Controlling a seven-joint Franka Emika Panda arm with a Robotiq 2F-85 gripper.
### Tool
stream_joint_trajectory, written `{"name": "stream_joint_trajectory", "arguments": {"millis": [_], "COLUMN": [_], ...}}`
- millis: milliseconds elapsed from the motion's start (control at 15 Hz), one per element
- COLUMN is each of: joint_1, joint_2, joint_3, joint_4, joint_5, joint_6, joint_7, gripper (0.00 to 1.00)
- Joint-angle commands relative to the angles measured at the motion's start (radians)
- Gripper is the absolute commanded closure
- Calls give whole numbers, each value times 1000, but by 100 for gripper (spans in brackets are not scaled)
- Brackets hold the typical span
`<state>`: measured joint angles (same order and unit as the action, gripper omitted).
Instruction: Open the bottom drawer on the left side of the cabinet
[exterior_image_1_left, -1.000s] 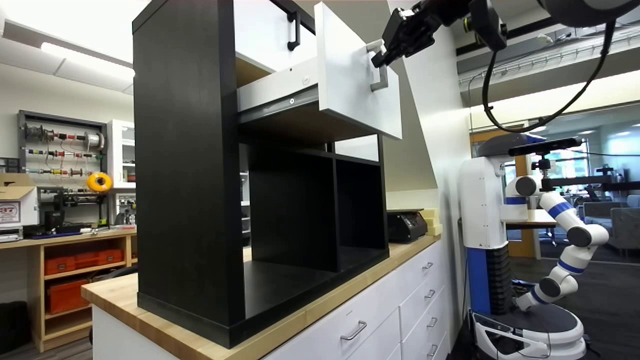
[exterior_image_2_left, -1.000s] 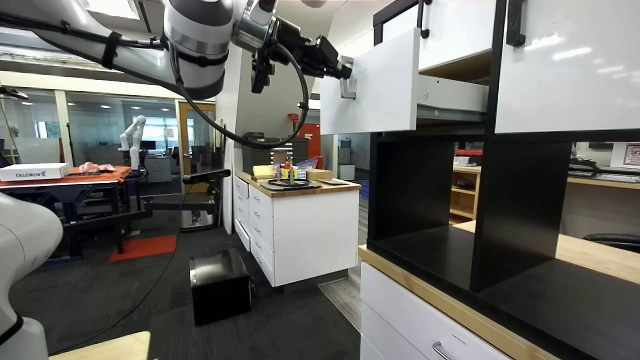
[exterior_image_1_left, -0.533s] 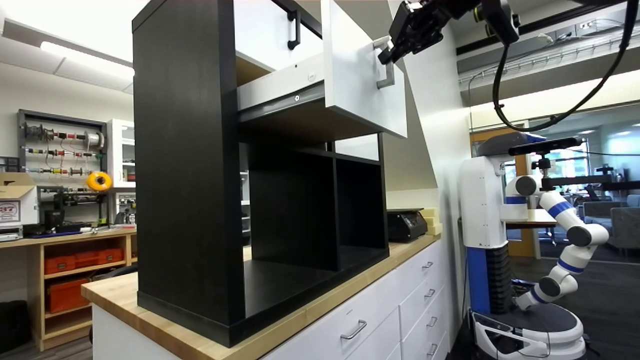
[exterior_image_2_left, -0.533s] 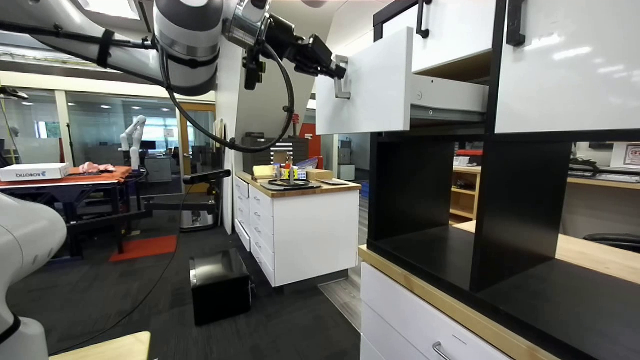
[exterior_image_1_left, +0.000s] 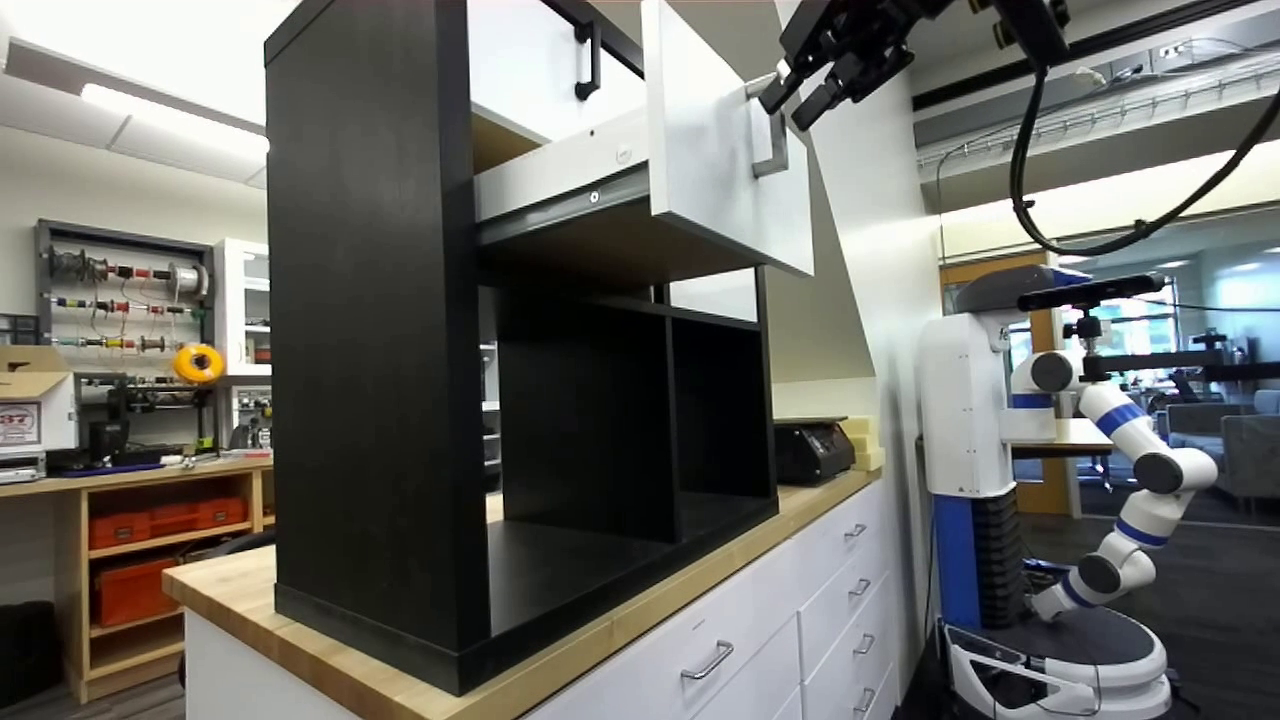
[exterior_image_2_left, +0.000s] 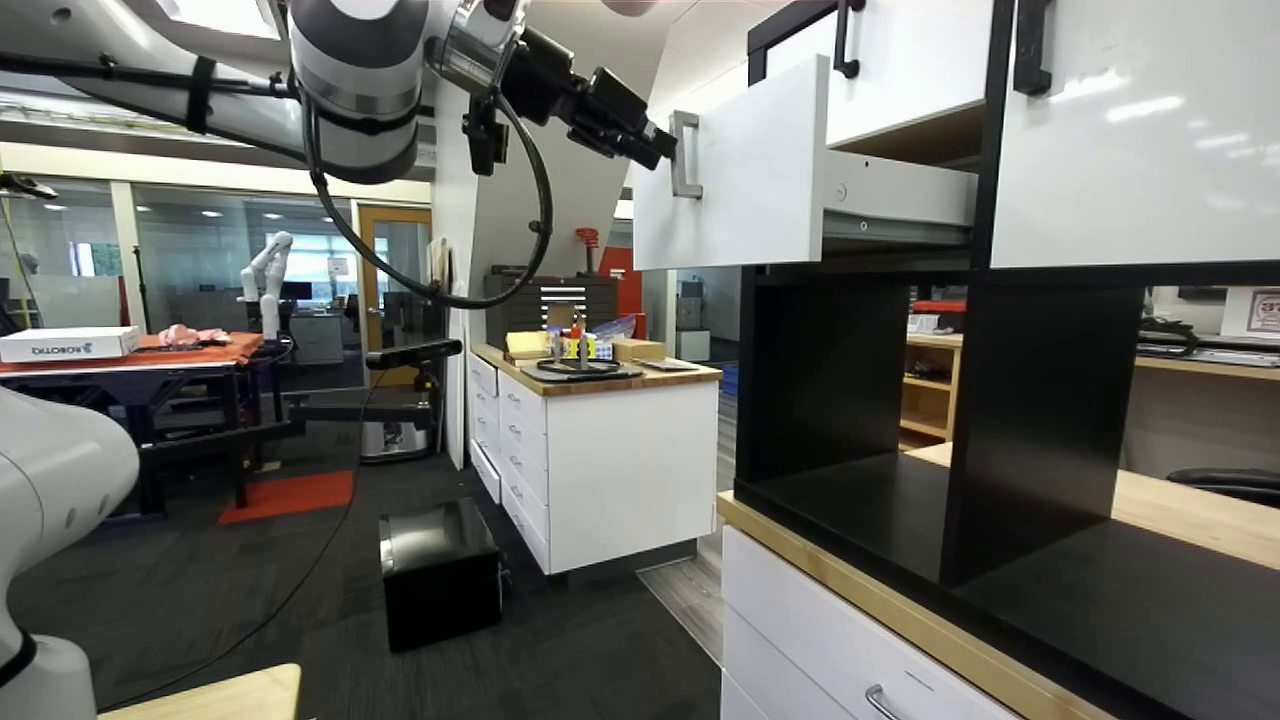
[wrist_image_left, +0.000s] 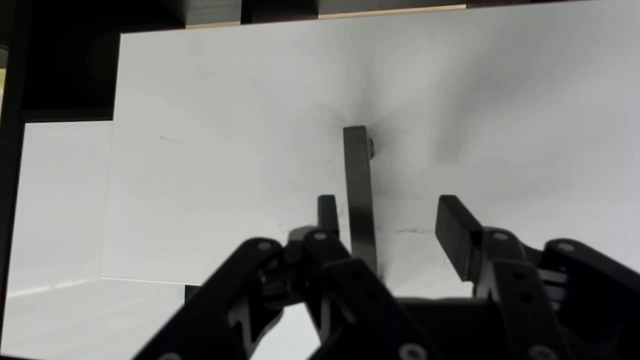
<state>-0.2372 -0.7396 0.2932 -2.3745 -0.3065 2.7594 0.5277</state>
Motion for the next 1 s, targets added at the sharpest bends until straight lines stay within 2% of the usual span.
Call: {"name": "stream_joint_trajectory", "arguments": {"millis": [0,133,200,467,667,933], "joint_1": [-2,12,15,66,96,110], "joint_2": [-17,11,23,96,151,206], "joint_3": [13,5,0,-35,-56,-69], "joint_4": [39,83,102,220,329,452], "joint_5": [50,65,69,138,183,181], "joint_6": [-94,-148,-175,-319,-485,-681], "joint_7": [-53,-80,-89,-132,-144,-127], "gripper": [13,2,1,0,0,0]}}
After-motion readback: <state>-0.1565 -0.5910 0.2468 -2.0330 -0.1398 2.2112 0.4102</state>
